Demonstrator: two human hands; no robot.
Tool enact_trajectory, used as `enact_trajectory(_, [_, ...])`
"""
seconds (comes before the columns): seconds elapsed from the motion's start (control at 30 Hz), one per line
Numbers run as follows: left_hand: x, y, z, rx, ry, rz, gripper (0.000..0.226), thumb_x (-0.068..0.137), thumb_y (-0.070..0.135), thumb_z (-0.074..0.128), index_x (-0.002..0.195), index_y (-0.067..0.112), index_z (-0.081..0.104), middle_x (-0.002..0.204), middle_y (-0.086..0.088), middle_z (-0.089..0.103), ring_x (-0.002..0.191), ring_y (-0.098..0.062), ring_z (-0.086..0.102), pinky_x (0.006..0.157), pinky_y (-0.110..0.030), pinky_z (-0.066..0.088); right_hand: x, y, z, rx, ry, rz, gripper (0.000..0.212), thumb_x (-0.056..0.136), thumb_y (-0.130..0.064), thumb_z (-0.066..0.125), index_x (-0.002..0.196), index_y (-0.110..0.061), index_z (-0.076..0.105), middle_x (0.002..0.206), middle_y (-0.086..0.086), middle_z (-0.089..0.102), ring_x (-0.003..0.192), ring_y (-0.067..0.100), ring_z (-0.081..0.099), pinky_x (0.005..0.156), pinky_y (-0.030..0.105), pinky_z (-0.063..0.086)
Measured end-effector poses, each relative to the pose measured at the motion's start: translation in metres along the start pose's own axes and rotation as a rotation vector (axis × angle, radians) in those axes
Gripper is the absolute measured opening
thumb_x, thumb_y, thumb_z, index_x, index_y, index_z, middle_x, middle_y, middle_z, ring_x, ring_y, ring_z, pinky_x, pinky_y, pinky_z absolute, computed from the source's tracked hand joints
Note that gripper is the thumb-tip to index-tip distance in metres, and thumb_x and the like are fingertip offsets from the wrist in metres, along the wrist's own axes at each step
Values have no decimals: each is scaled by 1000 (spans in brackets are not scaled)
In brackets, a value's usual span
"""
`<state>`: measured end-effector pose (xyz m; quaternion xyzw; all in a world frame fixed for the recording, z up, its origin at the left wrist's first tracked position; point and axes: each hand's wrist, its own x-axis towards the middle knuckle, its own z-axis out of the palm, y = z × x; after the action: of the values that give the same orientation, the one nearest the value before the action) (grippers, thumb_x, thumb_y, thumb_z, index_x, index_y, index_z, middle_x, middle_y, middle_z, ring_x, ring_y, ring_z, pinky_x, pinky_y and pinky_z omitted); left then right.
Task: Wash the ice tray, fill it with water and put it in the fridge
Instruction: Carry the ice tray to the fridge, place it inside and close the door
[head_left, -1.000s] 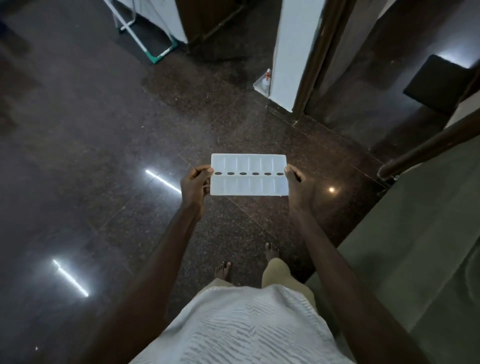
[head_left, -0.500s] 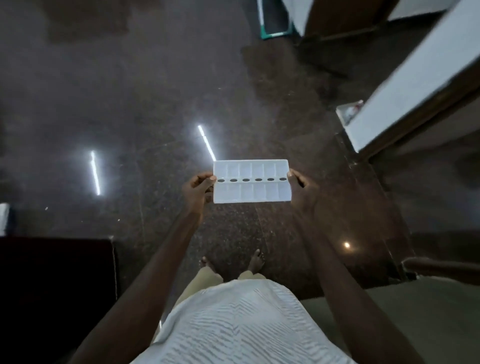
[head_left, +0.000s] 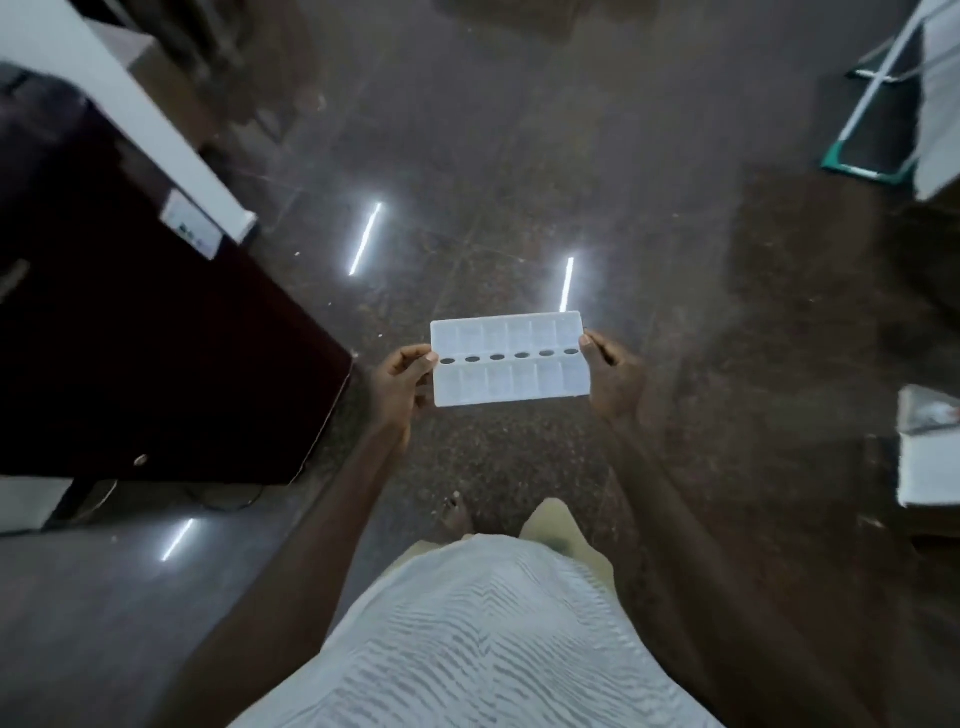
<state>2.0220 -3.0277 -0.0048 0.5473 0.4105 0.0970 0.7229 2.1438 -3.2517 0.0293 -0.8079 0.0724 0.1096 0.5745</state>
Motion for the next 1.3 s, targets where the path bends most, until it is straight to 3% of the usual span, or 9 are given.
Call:
enact_trajectory(0.07, [-1,4,-28,-47,85,3,20,95,11,71,113,2,70,98,-17,69,82,-27,61,66,-36,44,3,1,26,-22,-13,-50,29,101,-14,67,124,2,73,118,17,75,103,24,72,93,35,60])
enact_trajectory(0.13, [-4,7,-54,-91,154,8,19,95,11,70,113,3,69,97,-18,65,85,-29,57,71,-43,42,3,-3,58,-76,-79,-84,28,99,-18,70,121,-1,76,113,12,77,90,10,70,82,19,60])
enact_trajectory(0.33, [-17,10,-120,-198,378,64,2,96,15,69,96,16,69,94,-10,65,85,-24,58,71,-37,46,-4,-15,143,-70,-289,-129,25,97,-19,72,119,-7,78,100,-5,76,75,-18,66,66,3,50])
enact_trajectory(0.47, [-24,9,-144,-258,545,108,7,100,19,67,95,15,64,93,-5,62,86,-20,56,77,-39,45,-15,-30,186,-60,-453,-131,24,98,-21,72,119,-11,78,94,-16,75,80,-13,69,73,15,56])
enact_trajectory(0.67, [-47,1,-180,-492,865,158,34,103,39,62,114,7,62,109,-11,65,101,-28,62,94,-56,54,-39,-61,256,-78,-750,-225,28,99,-20,70,122,-7,76,112,6,79,104,22,75,90,39,63])
enact_trajectory(0.77, [-58,-3,-190,-589,991,179,45,103,42,62,124,3,65,107,-7,70,101,-28,69,93,-57,57,-56,-70,285,-112,-887,-279,26,100,-22,69,121,-10,78,106,3,79,99,20,76,86,39,64])
enact_trajectory(0.93, [-80,-8,-204,-675,1174,161,36,98,46,68,119,18,76,97,6,79,98,-24,77,69,-35,63,-84,-73,323,-162,-1056,-310,27,99,-28,70,121,-14,77,107,1,78,101,19,75,91,47,62])
enact_trajectory(1.07, [-92,-8,-220,-736,1271,185,37,97,42,70,124,16,75,116,-7,78,109,-35,73,88,-52,63,-104,-69,343,-202,-1116,-334,32,97,-32,71,122,-12,76,113,4,77,106,21,73,95,50,60])
enact_trajectory(1.3, [-106,-17,-257,-823,1321,212,30,100,32,69,126,19,74,127,-16,73,118,-41,69,98,-63,56,-142,-72,365,-203,-1176,-358,32,96,-35,71,121,-15,77,113,-3,76,108,15,72,99,44,59])
